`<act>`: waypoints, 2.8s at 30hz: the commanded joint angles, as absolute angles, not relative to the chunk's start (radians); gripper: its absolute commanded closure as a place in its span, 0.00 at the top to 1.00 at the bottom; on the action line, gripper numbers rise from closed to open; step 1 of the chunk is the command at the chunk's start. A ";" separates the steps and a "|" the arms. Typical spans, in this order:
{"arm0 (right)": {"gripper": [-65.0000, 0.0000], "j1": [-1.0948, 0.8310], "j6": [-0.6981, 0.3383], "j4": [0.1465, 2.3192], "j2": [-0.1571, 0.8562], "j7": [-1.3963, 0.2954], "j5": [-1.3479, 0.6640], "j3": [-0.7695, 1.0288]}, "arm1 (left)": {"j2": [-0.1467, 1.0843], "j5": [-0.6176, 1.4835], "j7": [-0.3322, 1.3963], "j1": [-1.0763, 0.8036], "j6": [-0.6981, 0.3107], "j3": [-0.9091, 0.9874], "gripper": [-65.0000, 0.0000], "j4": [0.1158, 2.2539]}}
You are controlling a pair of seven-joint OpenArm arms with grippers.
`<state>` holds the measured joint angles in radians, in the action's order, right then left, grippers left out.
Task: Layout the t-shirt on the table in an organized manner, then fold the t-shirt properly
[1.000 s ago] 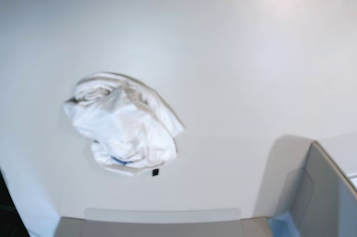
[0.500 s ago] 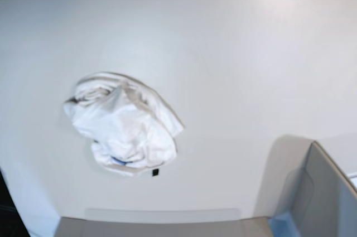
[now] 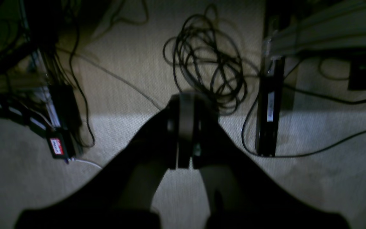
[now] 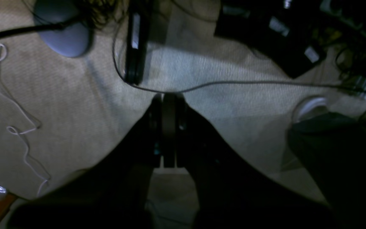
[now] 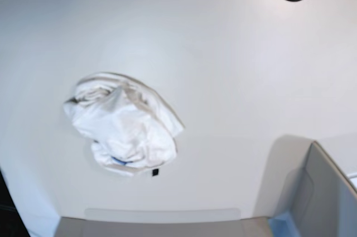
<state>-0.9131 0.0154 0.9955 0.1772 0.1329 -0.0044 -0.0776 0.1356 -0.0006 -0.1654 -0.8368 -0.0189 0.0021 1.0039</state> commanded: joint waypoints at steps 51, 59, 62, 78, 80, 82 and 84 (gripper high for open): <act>0.00 -0.937 -0.001 2.061 0.584 -0.292 -0.581 0.139 | 0.208 0.326 -0.061 -0.809 -0.467 -0.223 0.00 2.031; 0.00 -0.855 -0.001 2.061 0.561 -0.298 -0.581 0.223 | 0.272 0.176 -0.054 -0.633 -0.255 -0.193 0.00 2.022; 0.00 -0.843 -0.001 2.063 0.545 -0.298 -0.579 0.225 | 0.268 -0.079 0.054 -0.550 -0.145 -0.196 0.00 2.020; 0.00 -0.823 0.001 2.061 0.489 -0.300 -0.579 0.223 | 0.283 -0.429 0.257 -0.437 -0.127 -0.406 0.00 2.034; 0.00 -0.822 -0.001 2.061 0.490 -0.300 -0.579 0.220 | 0.283 -0.429 0.257 -0.437 -0.127 -0.407 0.00 2.034; 0.00 -0.819 -0.001 2.061 0.490 -0.300 -0.579 0.222 | 0.283 -0.429 0.257 -0.437 -0.127 -0.407 0.00 2.034; 0.00 -0.800 -0.001 2.061 0.490 -0.300 -0.579 0.217 | 0.280 -0.429 0.257 -0.437 -0.127 -0.404 0.01 2.034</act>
<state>-0.8032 0.0071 2.0449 0.4782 -0.3267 -0.5766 0.2131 0.2821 -0.4259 0.2844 -0.4377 -0.1387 -0.4061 2.0106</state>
